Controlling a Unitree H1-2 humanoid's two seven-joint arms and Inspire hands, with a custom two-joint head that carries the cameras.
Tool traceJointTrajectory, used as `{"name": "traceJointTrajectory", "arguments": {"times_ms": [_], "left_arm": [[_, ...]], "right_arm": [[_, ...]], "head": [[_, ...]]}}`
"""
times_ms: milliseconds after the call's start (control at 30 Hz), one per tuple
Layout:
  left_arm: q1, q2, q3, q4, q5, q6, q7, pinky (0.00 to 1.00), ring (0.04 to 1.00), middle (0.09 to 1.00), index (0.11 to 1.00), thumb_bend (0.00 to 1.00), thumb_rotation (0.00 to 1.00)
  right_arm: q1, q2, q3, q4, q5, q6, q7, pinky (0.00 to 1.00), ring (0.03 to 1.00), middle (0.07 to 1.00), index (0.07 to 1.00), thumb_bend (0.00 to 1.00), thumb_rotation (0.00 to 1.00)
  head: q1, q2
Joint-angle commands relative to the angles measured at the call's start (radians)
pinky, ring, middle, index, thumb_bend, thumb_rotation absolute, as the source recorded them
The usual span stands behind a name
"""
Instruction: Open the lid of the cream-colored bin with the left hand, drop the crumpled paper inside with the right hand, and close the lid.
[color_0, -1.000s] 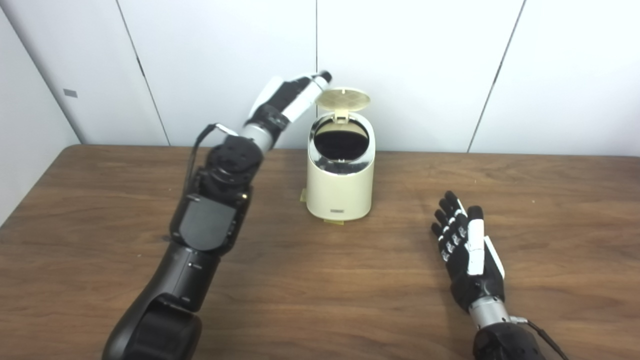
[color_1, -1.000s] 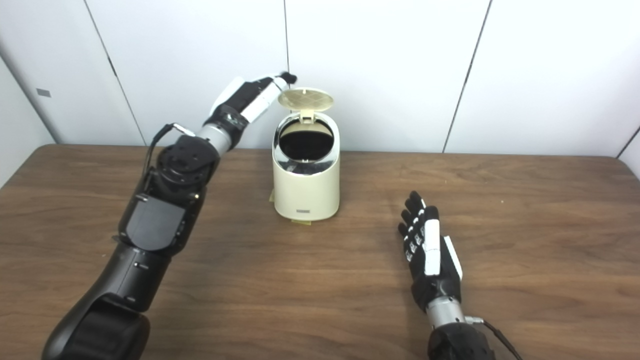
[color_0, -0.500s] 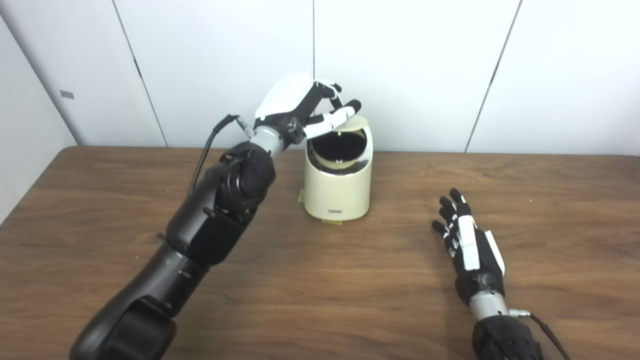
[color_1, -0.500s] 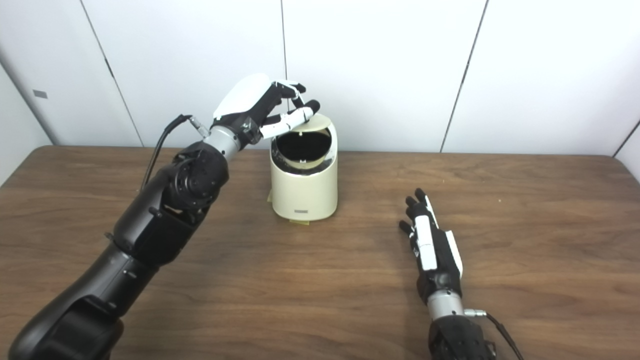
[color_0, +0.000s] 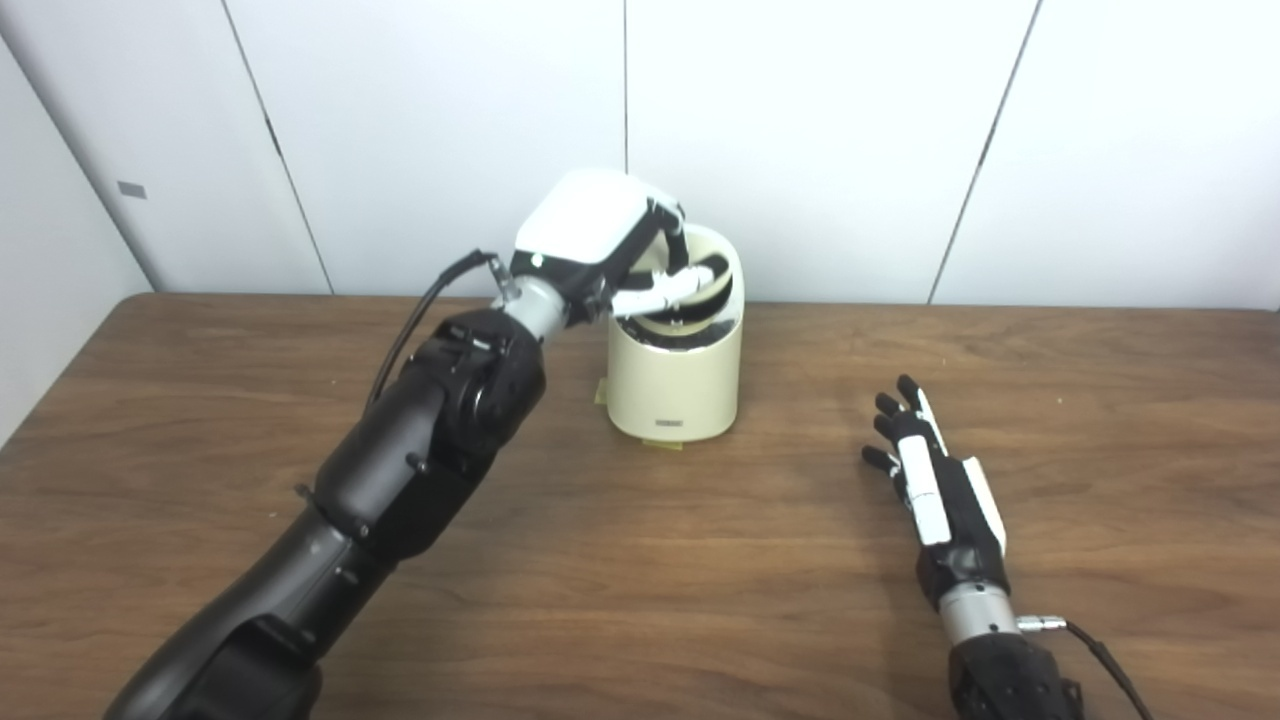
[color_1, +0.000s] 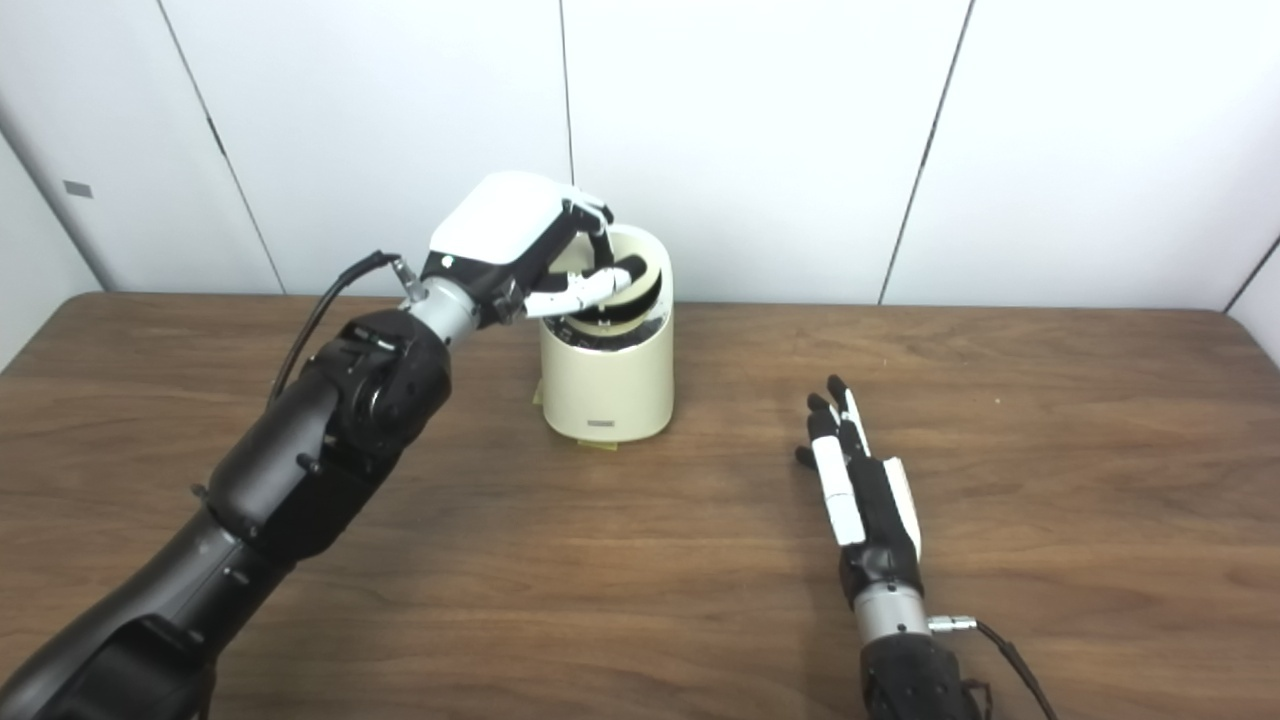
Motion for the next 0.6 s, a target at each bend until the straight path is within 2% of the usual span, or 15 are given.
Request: {"name": "traceJointTrajectory", "arguments": {"times_ms": [0, 167, 300, 567], "left_arm": [[-0.035, 0.020, 0.013, -0.026, 0.024, -0.011, -0.013, 0.81, 0.878, 0.813, 0.535, 0.50, 0.94], [-0.010, 0.021, 0.015, -0.031, 0.034, -0.030, -0.028, 0.84, 0.888, 0.818, 0.547, 0.50, 0.92], [0.013, 0.021, 0.005, -0.009, 0.062, -0.048, -0.023, 0.86, 0.894, 0.829, 0.573, 0.51, 0.97], [0.046, 0.034, -0.044, 0.011, 0.144, -0.072, -0.061, 0.94, 0.984, 0.942, 0.702, 0.53, 1.00]], "right_arm": [[-0.014, -0.019, 0.016, -0.036, -0.052, -0.054, -0.017, 0.80, 0.928, 0.935, 1.000, 0.64, 1.00], [-0.012, -0.034, 0.030, -0.036, -0.104, -0.048, -0.033, 0.80, 0.926, 0.934, 1.000, 0.67, 0.98], [-0.012, -0.033, 0.029, -0.042, -0.098, -0.049, -0.023, 0.81, 0.930, 0.934, 1.000, 0.68, 0.98], [-0.013, -0.036, 0.029, -0.058, -0.101, -0.044, -0.020, 0.81, 0.928, 0.937, 1.000, 0.66, 0.99]], "head": [[0.000, 0.004], [0.001, 0.013], [-0.002, 0.017], [-0.002, 0.022]]}}
